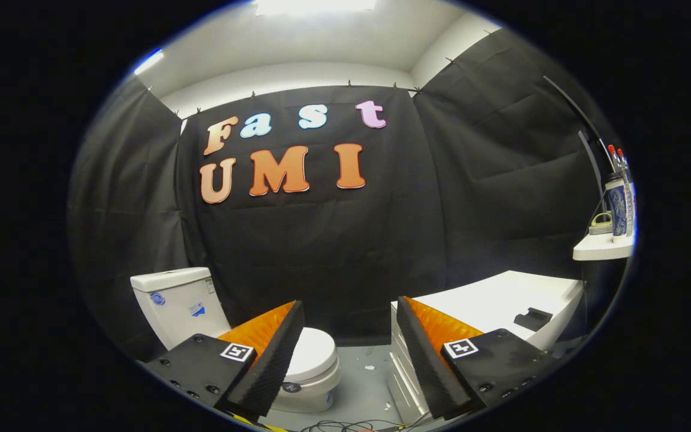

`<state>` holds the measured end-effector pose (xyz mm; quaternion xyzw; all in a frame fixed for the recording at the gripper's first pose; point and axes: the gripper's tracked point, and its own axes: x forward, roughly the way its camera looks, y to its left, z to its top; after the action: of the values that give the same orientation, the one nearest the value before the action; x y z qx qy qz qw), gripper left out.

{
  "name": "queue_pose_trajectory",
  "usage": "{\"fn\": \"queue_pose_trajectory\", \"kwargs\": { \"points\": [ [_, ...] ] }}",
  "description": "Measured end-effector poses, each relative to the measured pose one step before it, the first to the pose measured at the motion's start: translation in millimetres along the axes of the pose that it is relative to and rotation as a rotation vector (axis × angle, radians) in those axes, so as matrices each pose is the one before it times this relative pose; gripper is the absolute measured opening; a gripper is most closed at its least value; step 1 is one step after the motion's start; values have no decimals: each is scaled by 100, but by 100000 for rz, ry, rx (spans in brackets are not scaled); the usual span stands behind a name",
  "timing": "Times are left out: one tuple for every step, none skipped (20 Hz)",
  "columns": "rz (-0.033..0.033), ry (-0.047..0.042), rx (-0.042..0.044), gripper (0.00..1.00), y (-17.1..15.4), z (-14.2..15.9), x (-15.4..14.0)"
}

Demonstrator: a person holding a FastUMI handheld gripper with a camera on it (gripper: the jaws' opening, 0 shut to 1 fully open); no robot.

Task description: Open the toilet lid.

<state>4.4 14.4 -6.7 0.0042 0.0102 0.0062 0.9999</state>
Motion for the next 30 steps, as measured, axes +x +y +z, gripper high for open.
{"fn": "queue_pose_trajectory", "kwargs": {
  "points": [
    [861,-436,237,98,502,135,86],
    [557,-496,-272,98,256,210,244],
    [20,-783,-752,98,124,117,358],
    [-938,-436,-279,97,-271,115,384],
    [-493,-36,545,97,-158,-14,568],
    [-213,-671,1415,97,179,336,587],
    [151,-780,1813,97,207,189,915],
    [690,-1005,1357,97,361,131,1014],
    [311,-614,898,97,320,-229,1124],
    [-427,1023,780,97,-27,-704,1047],
    [-647,1894,1316,98,145,-986,1079],
    [-515,1124,1558,98,71,-724,896],
    [-248,550,1331,98,297,-537,632],
    [61,551,751,98,495,-670,575],
    [52,820,699,98,351,-571,514],
    [1165,1242,612,98,589,-659,506],
    [2105,1972,40,98,830,-818,531],
    [1108,1362,259,98,432,-845,130],
    [59,876,1167,98,87,-723,344],
    [-629,1175,2631,98,-220,-816,195],
    [532,1265,3377,98,16,-1049,191],
    [636,1538,3791,99,143,-1278,29],
    [787,1686,3105,99,-56,-1383,95],
    [163,2265,2147,99,-268,-1581,114],
    [-13,1347,964,99,-355,-1270,317],
    [5,1511,1075,99,-476,-1105,172],
    [722,4427,1495,99,-148,-1836,-124],
    [730,2436,1680,99,-73,-1270,197],
    [647,2254,1590,99,-239,-1352,309],
    [397,1711,1247,99,-395,-1092,16]
  ]
}}
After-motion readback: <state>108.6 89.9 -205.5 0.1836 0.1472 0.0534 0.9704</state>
